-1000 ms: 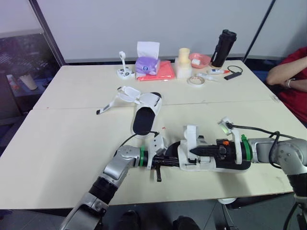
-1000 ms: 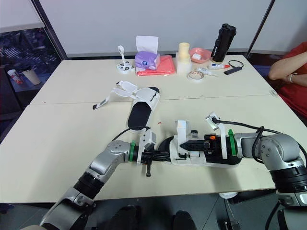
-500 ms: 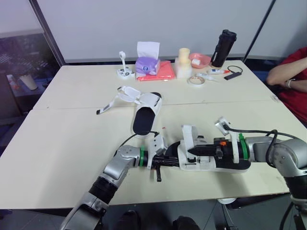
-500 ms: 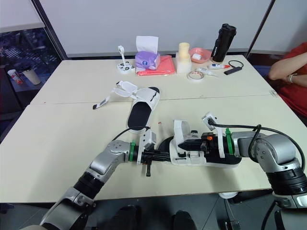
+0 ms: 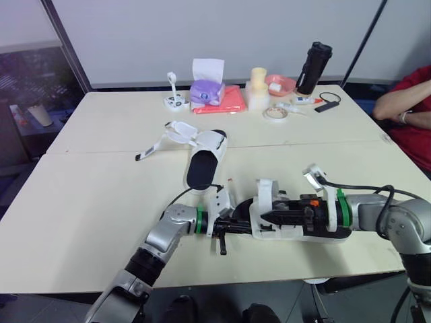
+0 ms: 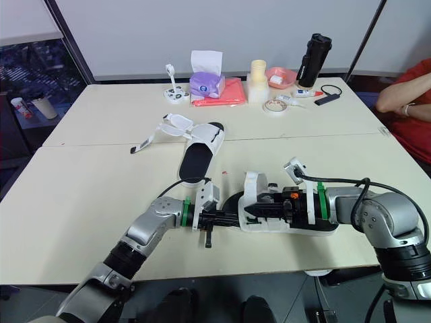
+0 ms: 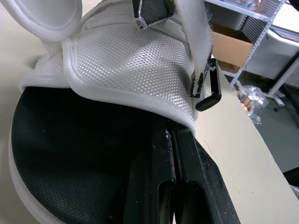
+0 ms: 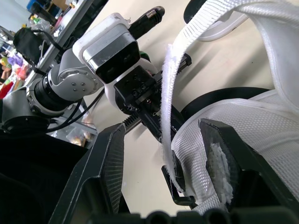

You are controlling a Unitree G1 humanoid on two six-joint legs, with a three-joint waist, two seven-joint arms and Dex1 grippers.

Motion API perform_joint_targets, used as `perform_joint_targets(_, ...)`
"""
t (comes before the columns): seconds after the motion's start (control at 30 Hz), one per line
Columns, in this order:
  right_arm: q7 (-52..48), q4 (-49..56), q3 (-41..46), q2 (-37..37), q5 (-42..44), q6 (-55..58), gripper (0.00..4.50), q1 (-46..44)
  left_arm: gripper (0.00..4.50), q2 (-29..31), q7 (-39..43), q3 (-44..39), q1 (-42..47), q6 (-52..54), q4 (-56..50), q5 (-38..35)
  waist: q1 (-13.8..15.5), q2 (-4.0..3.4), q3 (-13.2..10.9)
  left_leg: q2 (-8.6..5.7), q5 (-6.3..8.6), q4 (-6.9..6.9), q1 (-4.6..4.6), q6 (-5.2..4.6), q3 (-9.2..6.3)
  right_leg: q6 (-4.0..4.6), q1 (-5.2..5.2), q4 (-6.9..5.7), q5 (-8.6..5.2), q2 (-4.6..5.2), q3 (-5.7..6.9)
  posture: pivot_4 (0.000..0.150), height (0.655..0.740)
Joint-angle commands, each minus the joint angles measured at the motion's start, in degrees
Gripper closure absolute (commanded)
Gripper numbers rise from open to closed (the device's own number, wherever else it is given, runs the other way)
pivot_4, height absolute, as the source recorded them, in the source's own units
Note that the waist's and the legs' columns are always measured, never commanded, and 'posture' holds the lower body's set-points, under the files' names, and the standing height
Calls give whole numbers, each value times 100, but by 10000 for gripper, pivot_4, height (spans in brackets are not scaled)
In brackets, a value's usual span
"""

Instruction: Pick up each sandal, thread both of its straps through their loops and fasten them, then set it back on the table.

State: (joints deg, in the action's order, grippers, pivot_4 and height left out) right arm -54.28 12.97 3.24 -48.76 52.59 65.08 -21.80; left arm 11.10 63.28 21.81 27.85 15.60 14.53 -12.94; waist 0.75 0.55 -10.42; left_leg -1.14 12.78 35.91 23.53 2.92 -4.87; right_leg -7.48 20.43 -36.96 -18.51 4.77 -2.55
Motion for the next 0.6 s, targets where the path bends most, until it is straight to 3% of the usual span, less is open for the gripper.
perform_joint_targets(0.03,97,190,50,-62,-67,22,18980,33,45000,71,-45,288,-167,124,361,328,0,0,0,0,0,0,0,0,-1,0,0,0,0,0,0,1500,7400)
perform_joint_targets(0.1,151,221,49,-30,-92,18,25578,32,45000,69,-43,291,-170,119,368,329,1,0,0,0,0,0,0,0,0,0,0,0,0,0,0,1500,7400)
perform_joint_targets(0.23,147,309,33,-81,-207,-93,44382,85,45000,65,-39,298,-178,99,390,338,0,0,0,0,0,-1,0,0,-1,0,1,1,0,1,0,1500,7400)
perform_joint_targets(0.6,-30,85,237,-161,-17,175,44382,-84,45000,24,-38,317,-176,39,482,354,8,0,0,0,0,0,0,0,-1,0,0,2,0,2,0,1500,7400)
